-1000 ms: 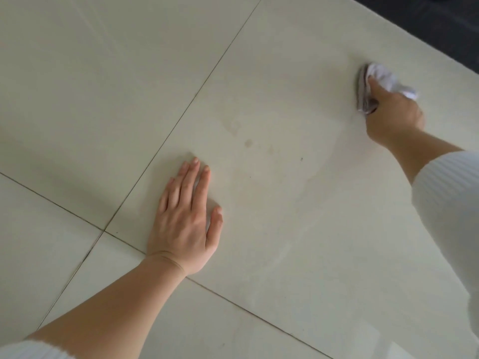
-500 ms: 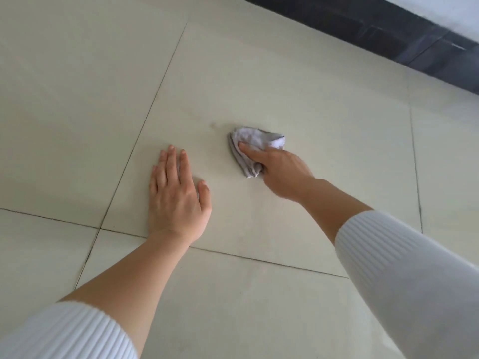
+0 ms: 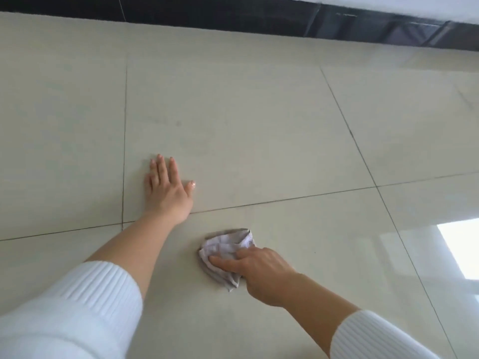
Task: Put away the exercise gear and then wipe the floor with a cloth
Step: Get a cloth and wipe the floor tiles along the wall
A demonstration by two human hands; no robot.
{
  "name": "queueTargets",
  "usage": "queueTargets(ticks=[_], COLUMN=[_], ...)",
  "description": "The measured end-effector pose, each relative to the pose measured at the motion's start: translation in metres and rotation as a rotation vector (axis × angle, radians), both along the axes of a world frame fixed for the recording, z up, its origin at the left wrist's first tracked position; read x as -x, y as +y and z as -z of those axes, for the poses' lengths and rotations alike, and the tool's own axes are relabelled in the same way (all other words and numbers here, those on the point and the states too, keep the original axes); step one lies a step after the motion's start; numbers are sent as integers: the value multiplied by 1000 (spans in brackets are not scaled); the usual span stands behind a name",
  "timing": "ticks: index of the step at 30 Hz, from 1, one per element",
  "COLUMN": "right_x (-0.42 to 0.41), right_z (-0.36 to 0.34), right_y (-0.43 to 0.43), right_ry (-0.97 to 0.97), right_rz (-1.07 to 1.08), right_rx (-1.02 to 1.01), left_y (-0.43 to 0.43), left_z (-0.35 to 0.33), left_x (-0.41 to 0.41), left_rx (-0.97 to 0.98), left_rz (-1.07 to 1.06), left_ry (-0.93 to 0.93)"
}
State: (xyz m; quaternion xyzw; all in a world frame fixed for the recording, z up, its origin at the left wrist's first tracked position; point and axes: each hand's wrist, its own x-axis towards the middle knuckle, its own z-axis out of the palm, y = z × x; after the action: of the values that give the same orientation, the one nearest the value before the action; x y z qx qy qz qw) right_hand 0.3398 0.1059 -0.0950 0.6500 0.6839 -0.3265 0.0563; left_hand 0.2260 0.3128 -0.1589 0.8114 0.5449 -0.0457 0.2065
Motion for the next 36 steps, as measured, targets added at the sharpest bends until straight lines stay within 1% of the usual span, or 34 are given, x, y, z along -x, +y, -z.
queueTargets(ticks=[2, 4, 6, 8, 9, 11, 13, 14, 16, 19, 20, 21, 23, 26, 27, 28, 30, 31, 32, 33, 35, 36], right_x=[6, 4, -8, -29, -38, -52, -64, -69, -73, -59, -48, -35, -11, 12, 15, 14, 1, -10, -19, -28, -48, -61], right_z=[1, 5, 14, 23, 25, 24, 27, 28, 30, 32, 31, 29, 33, 37, 36, 34, 35, 38, 38, 36, 27, 23], right_y=[-30, -53, -60, -46, -34, -1, 30, 44, 63, 64, 57, 46, 13, -54, -76, -93, -107, -105, -98, -86, -55, -39], right_ry=[26, -17, -117, -222, -270, -317, -336, -332, -305, -225, -201, -177, -146, -7, 7, -11, -67, -129, -191, -260, -397, -431], right_rz=[-77, -193, -335, -324, -268, -61, 175, 278, 440, 572, 557, 490, 271, -104, -240, -376, -545, -581, -572, -518, -303, -170], right_rx=[20, 27, -71, -201, -263, -316, -271, -233, -223, -218, -215, -227, -265, -366, -384, -359, -343, -374, -390, -417, -507, -497], left_y=[-15, -30, -38, -41, -43, -54, -73, -86, -113, -142, -149, -156, -164, -167, -166, -166, -167, -169, -172, -175, -178, -179], left_z=[-1, 0, 4, 8, 8, 7, 6, 6, 4, 6, 7, 7, 6, 8, 6, 3, 0, 0, 0, 1, 4, 5], left_x=[-1, 3, 12, 21, 25, 40, 64, 78, 103, 124, 125, 122, 116, 110, 109, 107, 103, 101, 98, 96, 94, 94], left_rx=[-37, -85, -141, -172, -176, -157, -122, -133, -185, -164, -143, -148, -178, -193, -199, -203, -205, -205, -207, -215, -251, -261], left_rz=[-14, -15, 11, 37, 50, 69, 55, 48, 32, -38, -85, -126, -153, -86, -63, -44, -6, 12, 32, 53, 83, 84], left_ry=[21, 4, -37, -48, -48, -23, -19, -16, 5, 25, 24, 22, 32, 57, 61, 65, 81, 92, 102, 108, 123, 130])
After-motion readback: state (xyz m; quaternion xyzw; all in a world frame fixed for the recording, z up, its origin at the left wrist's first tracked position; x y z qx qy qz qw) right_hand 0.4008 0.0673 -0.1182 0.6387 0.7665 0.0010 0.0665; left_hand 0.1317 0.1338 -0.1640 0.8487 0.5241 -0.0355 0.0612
